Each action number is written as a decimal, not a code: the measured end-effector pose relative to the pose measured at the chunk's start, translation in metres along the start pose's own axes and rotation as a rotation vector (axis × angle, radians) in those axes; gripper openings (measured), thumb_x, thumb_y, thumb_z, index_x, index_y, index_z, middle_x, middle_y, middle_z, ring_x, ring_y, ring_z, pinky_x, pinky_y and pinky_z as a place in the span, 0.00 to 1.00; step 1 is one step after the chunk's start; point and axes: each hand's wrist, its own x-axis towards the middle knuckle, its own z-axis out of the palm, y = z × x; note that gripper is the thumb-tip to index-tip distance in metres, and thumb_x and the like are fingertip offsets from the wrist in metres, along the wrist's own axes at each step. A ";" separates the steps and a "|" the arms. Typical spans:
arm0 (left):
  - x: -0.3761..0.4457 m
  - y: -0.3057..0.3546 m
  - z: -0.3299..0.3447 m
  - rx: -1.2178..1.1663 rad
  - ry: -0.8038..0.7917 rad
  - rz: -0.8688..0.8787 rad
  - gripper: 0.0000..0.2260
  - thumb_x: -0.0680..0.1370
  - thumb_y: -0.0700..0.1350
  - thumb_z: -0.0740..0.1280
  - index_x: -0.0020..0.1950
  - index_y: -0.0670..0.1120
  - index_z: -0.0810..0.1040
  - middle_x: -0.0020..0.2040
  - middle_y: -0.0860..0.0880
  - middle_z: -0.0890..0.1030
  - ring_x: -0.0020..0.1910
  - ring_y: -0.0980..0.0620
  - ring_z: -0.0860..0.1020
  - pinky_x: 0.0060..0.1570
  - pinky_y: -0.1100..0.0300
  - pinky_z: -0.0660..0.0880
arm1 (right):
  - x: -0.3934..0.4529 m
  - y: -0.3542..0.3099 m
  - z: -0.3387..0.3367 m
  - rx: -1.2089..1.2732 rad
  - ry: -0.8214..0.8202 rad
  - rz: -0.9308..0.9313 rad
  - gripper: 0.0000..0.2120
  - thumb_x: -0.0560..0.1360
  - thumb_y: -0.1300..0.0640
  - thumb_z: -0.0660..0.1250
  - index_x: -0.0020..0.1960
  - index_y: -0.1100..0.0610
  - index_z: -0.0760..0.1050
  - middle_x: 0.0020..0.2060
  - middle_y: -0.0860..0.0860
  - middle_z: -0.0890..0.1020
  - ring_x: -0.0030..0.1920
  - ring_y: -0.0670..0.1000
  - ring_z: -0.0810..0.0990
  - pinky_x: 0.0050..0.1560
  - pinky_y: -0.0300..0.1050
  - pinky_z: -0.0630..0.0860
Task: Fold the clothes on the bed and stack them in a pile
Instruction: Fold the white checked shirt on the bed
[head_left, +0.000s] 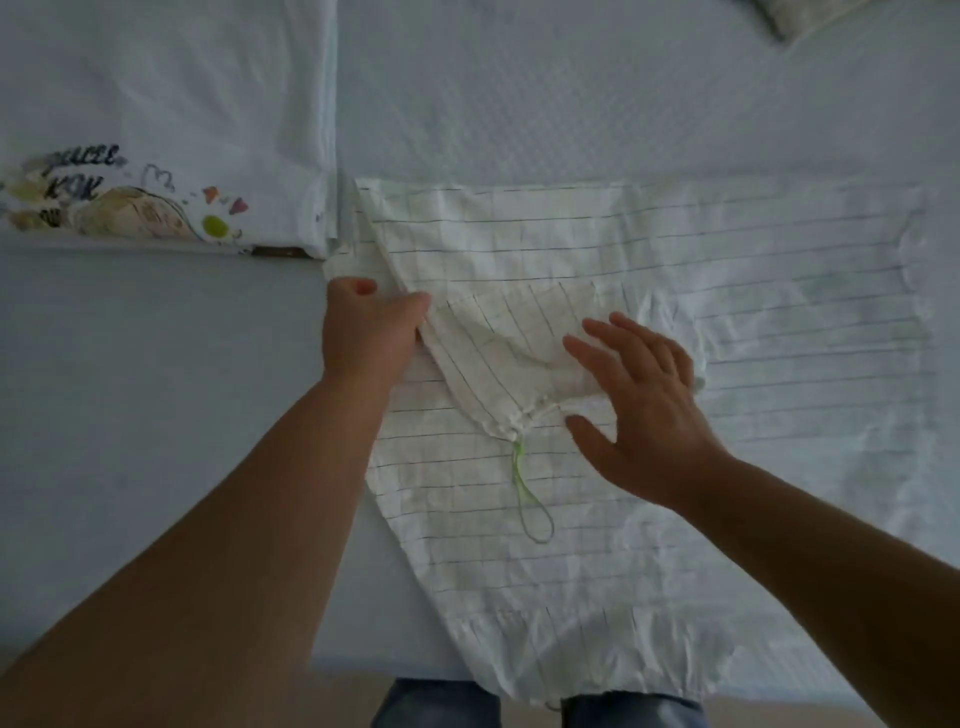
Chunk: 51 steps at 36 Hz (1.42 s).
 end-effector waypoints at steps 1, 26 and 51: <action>-0.007 -0.005 0.001 0.084 0.060 0.047 0.23 0.67 0.50 0.72 0.59 0.47 0.70 0.46 0.53 0.77 0.46 0.51 0.78 0.39 0.61 0.74 | -0.007 0.003 -0.002 0.064 0.083 0.067 0.28 0.70 0.52 0.67 0.68 0.57 0.69 0.68 0.56 0.70 0.71 0.56 0.62 0.68 0.57 0.57; 0.001 0.030 0.096 1.304 -0.255 0.731 0.58 0.56 0.76 0.65 0.75 0.58 0.37 0.76 0.47 0.35 0.75 0.44 0.36 0.66 0.31 0.42 | -0.036 0.152 -0.040 1.394 0.582 1.357 0.04 0.72 0.59 0.71 0.40 0.58 0.76 0.31 0.51 0.80 0.27 0.46 0.79 0.34 0.40 0.78; -0.013 0.023 0.104 1.260 -0.408 0.840 0.47 0.56 0.83 0.43 0.68 0.67 0.29 0.75 0.53 0.31 0.67 0.58 0.25 0.68 0.47 0.33 | -0.001 0.267 -0.109 0.822 0.136 1.006 0.14 0.67 0.47 0.75 0.43 0.56 0.76 0.40 0.51 0.81 0.42 0.52 0.80 0.48 0.47 0.79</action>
